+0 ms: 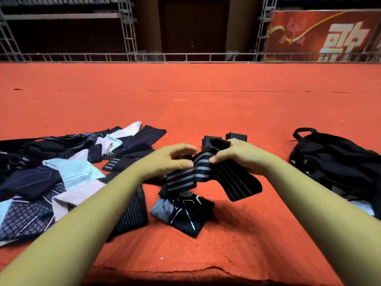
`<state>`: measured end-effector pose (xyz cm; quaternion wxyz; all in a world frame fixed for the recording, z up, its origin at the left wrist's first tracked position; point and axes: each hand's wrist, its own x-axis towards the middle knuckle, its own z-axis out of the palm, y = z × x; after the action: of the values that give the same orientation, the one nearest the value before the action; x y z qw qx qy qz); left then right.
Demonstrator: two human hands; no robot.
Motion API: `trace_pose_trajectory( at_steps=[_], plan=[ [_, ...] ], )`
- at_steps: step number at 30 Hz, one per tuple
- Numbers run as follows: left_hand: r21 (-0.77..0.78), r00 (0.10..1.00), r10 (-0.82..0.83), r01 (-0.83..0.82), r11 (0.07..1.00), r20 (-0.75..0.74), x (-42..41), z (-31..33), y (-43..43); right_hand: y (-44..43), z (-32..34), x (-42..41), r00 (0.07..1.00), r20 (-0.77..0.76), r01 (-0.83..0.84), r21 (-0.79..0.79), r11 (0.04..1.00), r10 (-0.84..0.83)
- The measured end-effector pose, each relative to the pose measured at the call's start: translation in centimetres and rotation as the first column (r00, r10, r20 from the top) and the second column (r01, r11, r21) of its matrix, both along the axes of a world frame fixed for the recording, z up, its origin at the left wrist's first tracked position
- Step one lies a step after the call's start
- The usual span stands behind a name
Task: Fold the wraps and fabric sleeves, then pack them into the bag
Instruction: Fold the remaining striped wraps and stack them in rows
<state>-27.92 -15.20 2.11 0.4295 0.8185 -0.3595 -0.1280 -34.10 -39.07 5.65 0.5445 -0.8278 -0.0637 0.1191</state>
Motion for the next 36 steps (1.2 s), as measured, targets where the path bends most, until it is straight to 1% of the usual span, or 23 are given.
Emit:
trace_pose_trajectory(
  at_steps=[1, 3, 6, 8, 9, 10, 12, 13, 15, 17, 20, 23, 25, 27, 29, 30, 32, 34, 36],
  plan=[
    [0.003, 0.998, -0.053, 0.053, 0.999, -0.015, -0.2, -0.3, -0.6, 0.2, 0.7, -0.1, 0.999, 0.013, -0.029, 0.007, 1.000, 0.029],
    [0.034, 0.996, -0.081, 0.080, 0.996, 0.027, 0.0, -1.0, -1.1, 0.2, 1.5, -0.2, 0.996, 0.066, -0.064, 0.013, 0.998, 0.063],
    [0.113, 0.996, -0.060, 0.051, 0.992, 0.073, 0.3, -1.9, -0.7, -0.4, 1.8, -0.3, 0.990, 0.141, -0.003, 0.001, 1.000, 0.003],
    [0.167, 0.995, -0.029, 0.013, 0.986, 0.096, 0.7, -3.1, -0.2, -1.0, 1.5, -0.5, 0.984, 0.180, 0.020, -0.103, 0.995, -0.001],
    [0.168, 0.995, -0.007, -0.009, 0.986, 0.095, 0.8, -3.7, 0.0, -1.2, 1.2, -0.5, 0.981, 0.193, 0.024, -0.166, 0.986, 0.008],
    [0.149, 0.996, 0.022, -0.034, 0.988, 0.082, 0.8, -4.1, 0.3, -1.4, 0.7, -0.3, 0.981, 0.194, 0.032, -0.194, 0.980, 0.007],
    [0.038, 0.997, 0.070, -0.069, 0.997, -0.012, 0.5, -4.3, 0.7, -1.6, 0.2, 0.0, 0.982, 0.190, 0.043, -0.215, 0.976, -0.002],
    [-0.025, 0.996, 0.075, -0.077, 0.997, -0.054, 0.3, -4.1, 0.8, -1.4, -0.1, 0.2, 0.981, 0.193, 0.043, -0.269, 0.962, 0.010],
    [-0.075, 0.998, 0.040, -0.043, 0.996, -0.044, -0.2, -3.4, 0.7, -0.7, -1.1, 0.4, 0.979, 0.191, 0.020, -0.432, 0.901, 0.070],
    [-0.054, 0.999, -0.025, 0.024, 0.998, -0.020, -0.8, -2.9, 0.3, 0.7, -2.3, 0.3, 0.963, 0.239, 0.015, -0.496, 0.868, 0.121],
    [0.025, 0.995, -0.093, 0.092, 0.995, 0.036, -1.3, -2.3, -0.2, 2.6, -4.0, 0.8, 0.933, 0.330, 0.038, -0.485, 0.874, 0.142],
    [0.107, 0.993, -0.116, 0.116, 0.987, -0.002, -1.2, -2.7, 0.4, 2.5, -4.6, 1.0, 0.924, 0.350, 0.038, -0.481, 0.876, 0.152],
    [0.216, 0.996, -0.090, 0.083, 0.973, 0.021, -0.9, -3.3, 1.3, 2.0, -5.0, 0.8, 0.925, 0.348, 0.024, -0.460, 0.888, 0.155],
    [0.335, 0.996, -0.051, 0.023, 0.942, 0.076, -0.4, -4.5, 3.0, 1.2, -5.3, 0.3, 0.917, 0.379, 0.045, -0.408, 0.912, 0.125],
    [0.412, 0.998, -0.017, -0.011, 0.911, 0.063, 0.0, -5.7, 4.5, 0.2, -5.6, -0.2, 0.909, 0.409, 0.084, -0.373, 0.924, 0.083],
    [0.443, 0.999, 0.005, -0.027, 0.896, 0.052, -0.1, -6.3, 5.0, -0.4, -5.8, -0.3, 0.906, 0.414, 0.082, -0.374, 0.924, 0.088],
    [0.514, 0.996, 0.069, -0.087, 0.853, 0.053, -0.6, -6.8, 5.7, -1.1, -6.2, -0.7, 0.914, 0.387, 0.047, -0.392, 0.919, 0.119],
    [0.579, 0.988, 0.115, -0.153, 0.801, 0.103, -0.7, -7.1, 6.4, -1.6, -6.4, -1.0, 0.929, 0.350, 0.029, -0.400, 0.916, 0.123],
    [0.695, 0.984, 0.108, -0.176, 0.697, 0.142, -0.5, -7.3, 7.0, -2.3, -6.1, -0.9, 0.929, 0.363, 0.056, -0.343, 0.937, 0.078]
  ],
)
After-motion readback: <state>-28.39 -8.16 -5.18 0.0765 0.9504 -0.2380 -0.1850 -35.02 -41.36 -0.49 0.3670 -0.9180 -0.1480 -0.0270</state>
